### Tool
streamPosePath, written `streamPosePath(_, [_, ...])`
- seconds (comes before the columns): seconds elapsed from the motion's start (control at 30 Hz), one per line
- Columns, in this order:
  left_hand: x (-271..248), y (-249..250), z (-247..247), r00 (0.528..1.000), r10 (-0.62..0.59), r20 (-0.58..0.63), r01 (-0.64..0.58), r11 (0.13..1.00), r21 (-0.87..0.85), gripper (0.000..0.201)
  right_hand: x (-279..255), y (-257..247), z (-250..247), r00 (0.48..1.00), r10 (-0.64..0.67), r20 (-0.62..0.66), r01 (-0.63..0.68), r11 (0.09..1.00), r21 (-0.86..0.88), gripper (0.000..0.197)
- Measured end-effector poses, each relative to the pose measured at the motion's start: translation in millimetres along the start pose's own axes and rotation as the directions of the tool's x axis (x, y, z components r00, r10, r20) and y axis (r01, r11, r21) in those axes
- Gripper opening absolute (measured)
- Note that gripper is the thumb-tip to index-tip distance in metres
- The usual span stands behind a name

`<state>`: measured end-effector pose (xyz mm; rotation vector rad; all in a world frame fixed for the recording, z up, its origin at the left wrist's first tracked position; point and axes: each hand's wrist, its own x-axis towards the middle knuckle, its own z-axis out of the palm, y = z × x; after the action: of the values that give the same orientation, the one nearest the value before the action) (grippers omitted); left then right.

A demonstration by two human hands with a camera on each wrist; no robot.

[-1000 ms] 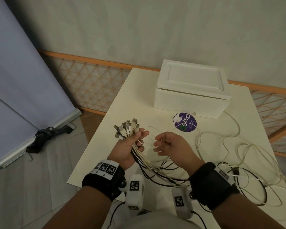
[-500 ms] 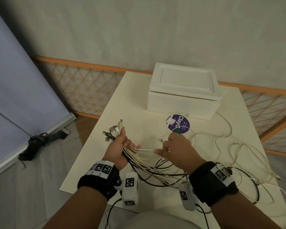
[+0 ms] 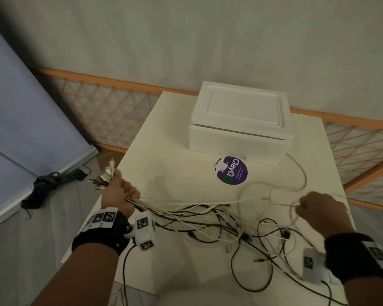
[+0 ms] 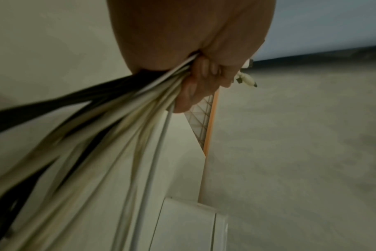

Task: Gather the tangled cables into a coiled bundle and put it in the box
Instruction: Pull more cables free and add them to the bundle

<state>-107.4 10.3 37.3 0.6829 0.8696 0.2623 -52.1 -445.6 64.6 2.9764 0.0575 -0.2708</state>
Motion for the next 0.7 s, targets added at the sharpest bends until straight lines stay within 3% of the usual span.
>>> streamPosePath(0.1, [-3, -4, 5, 1.0, 0.012, 0.025, -0.013, 0.999, 0.046, 0.049, 4, 11, 0, 0.977, -0.072, 0.2, 0.088, 0.994, -0.071, 0.03])
streamPosePath(0.17, [-9, -10, 17, 0.996, 0.015, 0.085, -0.021, 0.997, 0.078, 0.05, 9, -4, -5, 0.924, -0.137, 0.356, 0.164, 0.985, -0.045, 0.073])
streamPosePath(0.2, [-13, -13, 24, 0.992, 0.014, 0.123, -0.024, 0.996, 0.083, 0.05, 11, -16, -10, 0.918, -0.173, 0.357, 0.189, 0.982, -0.01, 0.097])
streamPosePath(0.23, [-19, -15, 32, 0.987, 0.014, 0.162, -0.028, 0.996, 0.086, 0.05, 11, -30, -21, 0.93, -0.228, 0.287, 0.231, 0.973, 0.022, 0.111])
streamPosePath(0.3, [-31, -20, 49, 0.97, 0.013, 0.241, -0.037, 0.994, 0.099, 0.053, 7, -65, -39, 0.932, -0.364, 0.003, 0.359, 0.922, 0.144, 0.111])
streamPosePath(0.37, [-46, -27, 63, 0.951, 0.009, 0.308, -0.047, 0.992, 0.117, 0.057, -5, -105, -51, 0.839, -0.465, -0.283, 0.542, 0.757, 0.364, 0.097])
streamPosePath(0.4, [-51, -31, 69, 0.943, 0.008, 0.332, -0.053, 0.991, 0.125, 0.057, -12, -127, -52, 0.785, -0.524, -0.331, 0.62, 0.643, 0.45, 0.09])
streamPosePath(0.47, [-59, -38, 75, 0.933, 0.003, 0.36, -0.058, 0.988, 0.142, 0.057, -28, -165, -46, 0.667, -0.715, -0.212, 0.709, 0.52, 0.477, 0.086])
streamPosePath(0.53, [-62, -40, 73, 0.927, 0.006, 0.374, -0.068, 0.986, 0.153, 0.056, -32, -183, -26, 0.567, -0.815, -0.118, 0.788, 0.494, 0.369, 0.086])
streamPosePath(0.57, [-62, -37, 69, 0.927, 0.011, 0.375, -0.073, 0.986, 0.152, 0.056, -32, -183, -18, 0.567, -0.813, -0.132, 0.796, 0.501, 0.34, 0.084])
streamPosePath(0.6, [-60, -34, 64, 0.93, 0.016, 0.368, -0.077, 0.986, 0.151, 0.055, -30, -177, -8, 0.606, -0.774, -0.181, 0.778, 0.529, 0.34, 0.08])
streamPosePath(0.63, [-57, -29, 57, 0.936, 0.021, 0.35, -0.077, 0.986, 0.147, 0.054, -26, -168, 1, 0.666, -0.7, -0.259, 0.741, 0.581, 0.337, 0.077])
streamPosePath(0.7, [-48, -20, 43, 0.951, 0.031, 0.309, -0.074, 0.989, 0.13, 0.052, -16, -139, 16, 0.817, -0.444, -0.369, 0.555, 0.78, 0.29, 0.072])
